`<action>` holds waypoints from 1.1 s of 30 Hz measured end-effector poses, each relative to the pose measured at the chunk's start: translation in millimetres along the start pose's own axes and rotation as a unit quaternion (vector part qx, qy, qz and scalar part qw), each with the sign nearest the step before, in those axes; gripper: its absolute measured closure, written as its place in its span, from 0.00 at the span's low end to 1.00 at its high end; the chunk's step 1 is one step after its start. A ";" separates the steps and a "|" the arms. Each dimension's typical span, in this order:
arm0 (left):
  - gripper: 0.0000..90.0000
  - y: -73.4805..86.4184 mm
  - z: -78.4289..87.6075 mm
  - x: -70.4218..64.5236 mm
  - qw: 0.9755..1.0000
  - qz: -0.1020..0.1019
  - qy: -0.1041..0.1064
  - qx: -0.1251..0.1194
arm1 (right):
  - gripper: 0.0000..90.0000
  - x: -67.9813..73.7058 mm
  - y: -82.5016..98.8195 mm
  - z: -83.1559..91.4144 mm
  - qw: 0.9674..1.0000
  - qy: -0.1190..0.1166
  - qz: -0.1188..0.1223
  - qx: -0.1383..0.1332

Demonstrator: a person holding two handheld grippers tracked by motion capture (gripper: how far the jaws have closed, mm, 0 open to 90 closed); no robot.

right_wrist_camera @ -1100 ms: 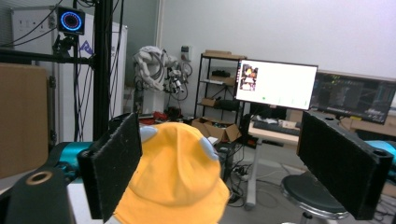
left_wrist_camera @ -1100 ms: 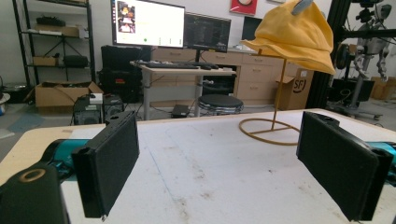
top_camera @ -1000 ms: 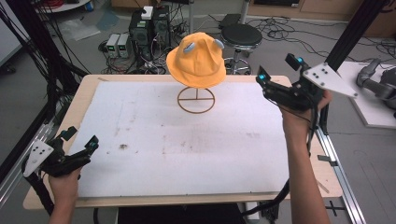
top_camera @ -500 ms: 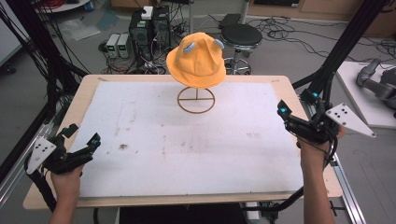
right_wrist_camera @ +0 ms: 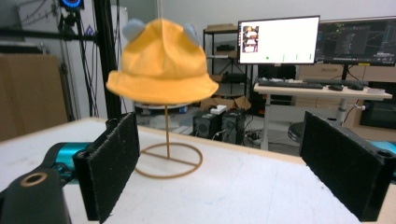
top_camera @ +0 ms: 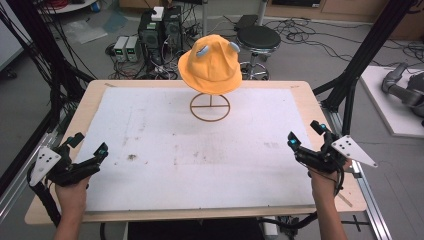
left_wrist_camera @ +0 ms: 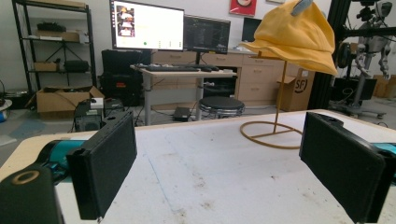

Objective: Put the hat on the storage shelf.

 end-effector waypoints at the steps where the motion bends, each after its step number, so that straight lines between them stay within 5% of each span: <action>1: 0.13 0.6 0.0 0.4 1.000 -0.001 0.001 0.002 | 0.14 1.0 4.3 -0.6 1.000 -0.002 0.003 0.002; 10: 0.13 2.9 -1.1 -0.1 1.000 -0.001 0.003 0.005 | 0.14 3.7 33.7 -3.8 0.999 -0.012 0.016 0.033; 22: 0.13 7.2 -7.9 -5.2 1.000 -0.004 0.022 0.008 | 0.14 1.8 33.7 0.8 0.999 -0.012 0.018 0.026; 28: 0.13 9.0 -10.4 -10.2 0.999 -0.011 0.030 0.012 | 0.14 -4.2 36.4 5.5 1.000 0.003 -0.007 0.017; 33: 0.13 8.6 -9.5 -12.2 0.999 -0.012 0.033 0.012 | 0.14 -4.1 39.1 8.0 1.000 0.004 -0.003 0.021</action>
Point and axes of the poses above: each handheld gripper's, and its own axes: z roughly backward along the jaws, y roughly out of its underside, x roughly to its left, the point moved 3 cm from there along -z, roughly forward along the jaws, and after that the axes turned 8 degrees about -x, right-handed, at the moved point
